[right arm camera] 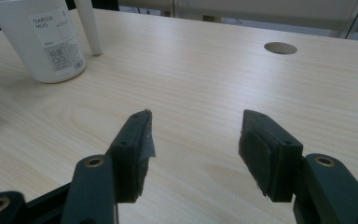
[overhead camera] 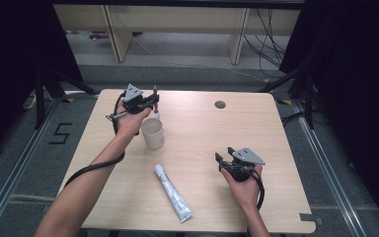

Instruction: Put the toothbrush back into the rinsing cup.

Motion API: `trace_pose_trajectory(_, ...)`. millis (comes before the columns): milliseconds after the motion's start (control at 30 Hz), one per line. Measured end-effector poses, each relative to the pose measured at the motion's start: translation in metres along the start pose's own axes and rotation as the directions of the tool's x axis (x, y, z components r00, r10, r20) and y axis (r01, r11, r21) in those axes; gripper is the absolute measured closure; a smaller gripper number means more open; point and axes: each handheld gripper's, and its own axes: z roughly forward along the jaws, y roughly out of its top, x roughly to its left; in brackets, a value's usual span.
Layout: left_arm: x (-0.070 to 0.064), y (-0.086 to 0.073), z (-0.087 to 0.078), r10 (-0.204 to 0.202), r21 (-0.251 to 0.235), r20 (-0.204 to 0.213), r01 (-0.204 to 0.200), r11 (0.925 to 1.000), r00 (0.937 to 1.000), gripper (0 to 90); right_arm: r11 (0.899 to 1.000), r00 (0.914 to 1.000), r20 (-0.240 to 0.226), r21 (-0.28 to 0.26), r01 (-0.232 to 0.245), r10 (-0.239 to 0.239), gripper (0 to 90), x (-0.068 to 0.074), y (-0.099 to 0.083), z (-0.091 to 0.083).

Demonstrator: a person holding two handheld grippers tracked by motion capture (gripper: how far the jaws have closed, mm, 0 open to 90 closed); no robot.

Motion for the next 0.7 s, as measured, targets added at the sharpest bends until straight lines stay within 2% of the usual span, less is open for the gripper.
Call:
trace_pose_trajectory(100, 0.0, -0.001, 0.0, 0.0, 0.008, 0.001, 0.0, 1.0, 1.0, 83.0, 1.0, 0.9999, -0.006, 0.003, -0.012, 0.012, 44.5, 0.001, 0.0, 0.0)
trace_pose_trajectory(133, 0.0, -0.002, 0.001, 0.0, 0.011, 0.002, 0.0, 0.9999, 1.0, 83.1, 1.0, 0.9999, -0.005, 0.002, -0.01, 0.01, 44.5, 0.0, 0.0, 0.0)
trace_pose_trajectory(167, 0.0, -0.002, 0.001, 0.0, 0.016, 0.003, 0.0, 0.9999, 1.0, 83.1, 1.0, 0.9999, 0.003, -0.006, 0.012, -0.012, 44.5, -0.001, 0.0, 0.0)
trace_pose_trajectory(267, 0.0, -0.004, 0.001, 0.001, 0.024, 0.007, -0.002, 0.9997, 1.0, 83.0, 1.0, 1.0, -0.004, -0.009, -0.003, 0.003, 44.5, 0.0, 0.0, 0.001)
trace_pose_trajectory(300, -0.001, -0.004, 0.002, -0.001, 0.029, 0.006, 0.001, 0.9996, 1.0, 83.1, 1.0, 0.9999, 0.005, -0.007, 0.015, -0.015, 44.5, -0.001, 0.0, 0.0)
trace_pose_trajectory(333, 0.0, -0.005, 0.002, 0.003, 0.032, 0.007, -0.003, 0.9995, 1.0, 83.0, 1.0, 0.9999, -0.006, 0.003, -0.01, 0.01, 44.5, 0.0, 0.0, 0.0)
trace_pose_trajectory(433, 0.0, -0.007, 0.003, 0.002, 0.041, 0.006, -0.002, 0.9991, 1.0, 83.1, 1.0, 0.9999, 0.003, -0.003, 0.01, -0.01, 44.5, -0.001, 0.0, 0.0)
trace_pose_trajectory(467, 0.0, -0.007, 0.003, 0.0, 0.044, 0.005, -0.001, 0.999, 1.0, 83.1, 1.0, 0.9999, -0.006, 0.003, -0.011, 0.011, 44.5, 0.0, -0.001, 0.0)
trace_pose_trajectory(533, 0.001, -0.008, 0.003, -0.005, 0.05, 0.006, 0.004, 0.9987, 1.0, 83.0, 1.0, 0.9999, 0.004, -0.005, 0.012, -0.012, 44.5, -0.001, 0.0, 0.0)
trace_pose_trajectory(567, 0.001, -0.009, 0.003, -0.005, 0.054, 0.005, 0.005, 0.9985, 1.0, 83.0, 1.0, 0.9999, -0.006, 0.003, -0.009, 0.009, 44.5, 0.0, 0.0, 0.0)
trace_pose_trajectory(633, 0.001, -0.01, 0.003, -0.007, 0.058, 0.005, 0.006, 0.9983, 1.0, 83.0, 1.0, 0.9999, 0.003, -0.006, 0.014, -0.014, 44.5, -0.001, 0.0, 0.0)
trace_pose_trajectory(667, 0.002, -0.011, 0.003, -0.01, 0.062, 0.005, 0.009, 0.998, 0.9999, 83.0, 1.0, 0.9998, -0.008, 0.006, -0.017, 0.017, 44.5, 0.001, 0.0, 0.0)
trace_pose_trajectory(700, 0.002, -0.011, 0.003, -0.008, 0.067, 0.004, 0.008, 0.9978, 1.0, 83.0, 1.0, 0.9994, -0.024, 0.004, -0.025, 0.025, 44.5, 0.001, -0.001, 0.001)
